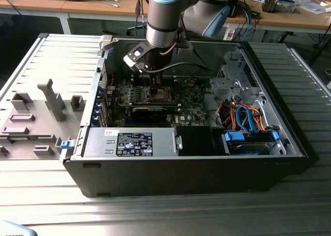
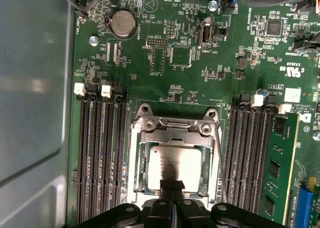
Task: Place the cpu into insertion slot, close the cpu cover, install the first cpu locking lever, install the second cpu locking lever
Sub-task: 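Close the cpu cover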
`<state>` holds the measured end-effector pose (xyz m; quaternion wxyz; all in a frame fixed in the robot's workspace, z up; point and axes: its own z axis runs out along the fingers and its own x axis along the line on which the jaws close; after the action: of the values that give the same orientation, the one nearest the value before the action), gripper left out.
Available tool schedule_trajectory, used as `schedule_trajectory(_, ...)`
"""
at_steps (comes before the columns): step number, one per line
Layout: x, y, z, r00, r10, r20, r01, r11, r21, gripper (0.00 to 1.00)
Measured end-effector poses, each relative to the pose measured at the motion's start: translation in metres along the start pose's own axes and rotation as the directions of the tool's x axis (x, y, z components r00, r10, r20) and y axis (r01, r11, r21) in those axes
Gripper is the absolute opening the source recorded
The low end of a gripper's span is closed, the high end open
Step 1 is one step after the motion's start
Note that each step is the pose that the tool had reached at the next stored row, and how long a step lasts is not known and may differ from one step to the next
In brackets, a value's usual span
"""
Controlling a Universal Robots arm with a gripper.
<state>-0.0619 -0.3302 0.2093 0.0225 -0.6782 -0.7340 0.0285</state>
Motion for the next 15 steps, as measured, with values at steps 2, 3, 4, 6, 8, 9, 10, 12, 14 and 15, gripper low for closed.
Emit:
schedule_trajectory(2, 0.0001, -0.0004, 0.0023, 1.0, 0.0, 0.0001, 0.0, 1.0, 0.0001, 0.11)
schedule_trajectory(3, 0.0001, -0.0006, 0.003, 1.0, 0.0, 0.0, 0.0, 1.0, 0.0, 0.11)
schedule_trajectory(4, 0.0001, -0.0008, 0.0035, 1.0, 0.0, 0.0002, 0.0, 1.0, 0.0001, 0.11)
schedule_trajectory(6, 0.0, -0.0012, 0.0042, 1.0, 0.0, 0.0006, 0.0, 1.0, 0.0003, 0.11)
schedule_trajectory(8, 0.0001, -0.0012, 0.0046, 1.0, 0.0, 0.0004, 0.0, 1.0, 0.0002, 0.11)
schedule_trajectory(9, 0.0001, -0.0013, 0.0046, 1.0, 0.0, 0.0003, 0.0, 1.0, 0.0002, 0.11)
schedule_trajectory(10, 0.0, -0.0007, 0.0046, 1.0, 0.0, 0.0001, 0.0, 1.0, 0.0005, 0.11)
schedule_trajectory(12, -0.0004, 0.0033, 0.0044, 1.0, 0.0, 0.0001, 0.0, 1.0, 0.0001, 0.11)
schedule_trajectory(14, -0.0011, 0.0118, 0.0037, 1.0, 0.0, 0.0, 0.0, 1.0, 0.0013, 0.11)
schedule_trajectory(15, -0.0013, 0.014, 0.0036, 1.0, 0.0, 0.0, 0.0, 1.0, 0.0015, 0.11)
